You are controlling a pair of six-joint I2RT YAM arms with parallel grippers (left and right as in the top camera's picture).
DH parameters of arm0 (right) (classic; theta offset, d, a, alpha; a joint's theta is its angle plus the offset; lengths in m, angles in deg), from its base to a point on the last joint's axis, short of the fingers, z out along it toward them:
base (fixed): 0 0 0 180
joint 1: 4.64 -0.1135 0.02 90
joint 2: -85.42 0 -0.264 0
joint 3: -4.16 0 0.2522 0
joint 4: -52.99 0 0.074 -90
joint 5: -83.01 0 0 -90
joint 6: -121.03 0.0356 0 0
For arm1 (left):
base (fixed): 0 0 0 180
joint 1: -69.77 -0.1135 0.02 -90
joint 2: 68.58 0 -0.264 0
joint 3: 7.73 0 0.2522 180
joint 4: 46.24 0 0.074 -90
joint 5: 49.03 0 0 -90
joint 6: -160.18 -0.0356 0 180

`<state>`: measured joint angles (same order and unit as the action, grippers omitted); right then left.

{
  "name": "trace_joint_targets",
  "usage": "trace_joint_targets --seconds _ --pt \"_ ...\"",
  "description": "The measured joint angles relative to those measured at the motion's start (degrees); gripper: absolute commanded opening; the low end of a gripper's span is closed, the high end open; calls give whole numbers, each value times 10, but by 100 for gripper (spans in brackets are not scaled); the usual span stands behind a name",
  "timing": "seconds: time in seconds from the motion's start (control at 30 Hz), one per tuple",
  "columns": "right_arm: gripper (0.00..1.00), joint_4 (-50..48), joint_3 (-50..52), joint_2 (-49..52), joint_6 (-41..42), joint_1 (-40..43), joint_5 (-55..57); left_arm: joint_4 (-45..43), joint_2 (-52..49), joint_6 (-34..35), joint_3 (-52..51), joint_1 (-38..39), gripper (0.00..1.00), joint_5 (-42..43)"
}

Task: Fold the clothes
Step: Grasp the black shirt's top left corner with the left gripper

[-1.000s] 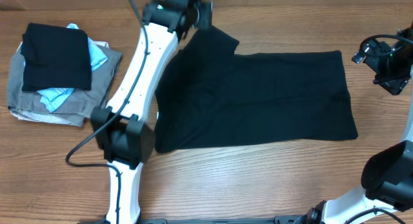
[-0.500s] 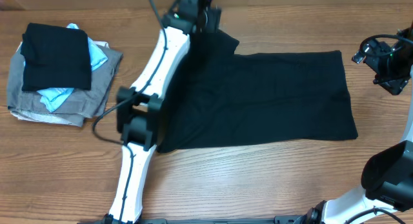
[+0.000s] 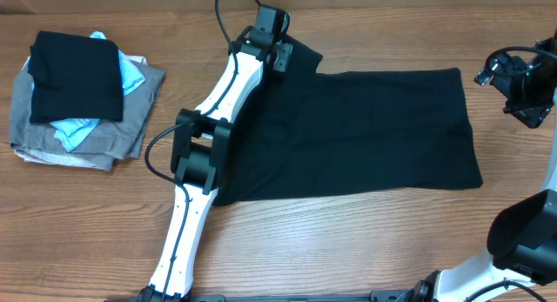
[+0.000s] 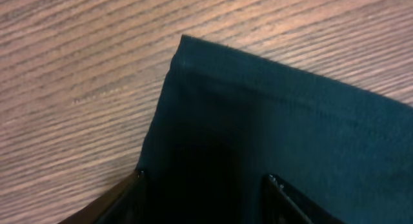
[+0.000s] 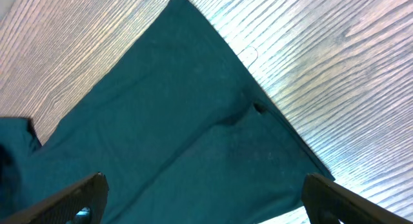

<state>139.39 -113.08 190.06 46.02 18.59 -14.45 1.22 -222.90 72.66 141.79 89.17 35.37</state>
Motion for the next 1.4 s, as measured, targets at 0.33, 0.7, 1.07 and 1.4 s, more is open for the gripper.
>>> trace_joint_targets --seconds 0.33,0.7,1.07,1.4 --pt "100 0 0 0 0 0 0 53 0 41 13 -37 70 -4" --pt "100 0 0 0 0 0 0 74 -9 46 45 -75 88 33" --pt "100 0 0 0 0 0 0 109 -23 52 161 -74 77 72" --pt "100 0 0 0 0 0 0 109 -34 66 157 -74 74 80"
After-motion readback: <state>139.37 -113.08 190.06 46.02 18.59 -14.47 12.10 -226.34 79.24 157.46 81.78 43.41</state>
